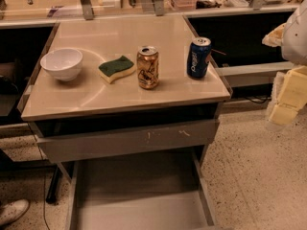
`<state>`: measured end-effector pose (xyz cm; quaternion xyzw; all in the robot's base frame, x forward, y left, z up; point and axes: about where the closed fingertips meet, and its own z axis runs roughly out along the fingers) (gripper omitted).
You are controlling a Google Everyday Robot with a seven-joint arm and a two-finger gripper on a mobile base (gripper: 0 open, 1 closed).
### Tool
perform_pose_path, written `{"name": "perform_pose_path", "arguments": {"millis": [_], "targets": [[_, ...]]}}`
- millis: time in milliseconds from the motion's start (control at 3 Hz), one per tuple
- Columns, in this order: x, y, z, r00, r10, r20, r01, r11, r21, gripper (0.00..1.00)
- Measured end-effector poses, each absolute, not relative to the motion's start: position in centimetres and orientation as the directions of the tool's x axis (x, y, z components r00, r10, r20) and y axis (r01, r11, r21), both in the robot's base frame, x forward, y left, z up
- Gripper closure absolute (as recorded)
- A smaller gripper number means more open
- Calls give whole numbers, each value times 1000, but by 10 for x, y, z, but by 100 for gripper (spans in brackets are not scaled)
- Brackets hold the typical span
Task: Place orange can into middle drawer
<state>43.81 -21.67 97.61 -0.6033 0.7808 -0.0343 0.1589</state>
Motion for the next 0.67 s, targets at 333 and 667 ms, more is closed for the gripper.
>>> {"name": "perform_pose_path", "arguments": {"millis": [333, 667], "targets": [[439, -216, 977, -220, -953, -209, -930, 270, -248, 0], [456, -192, 971, -195, -946, -260, -941, 255, -220, 0]]}}
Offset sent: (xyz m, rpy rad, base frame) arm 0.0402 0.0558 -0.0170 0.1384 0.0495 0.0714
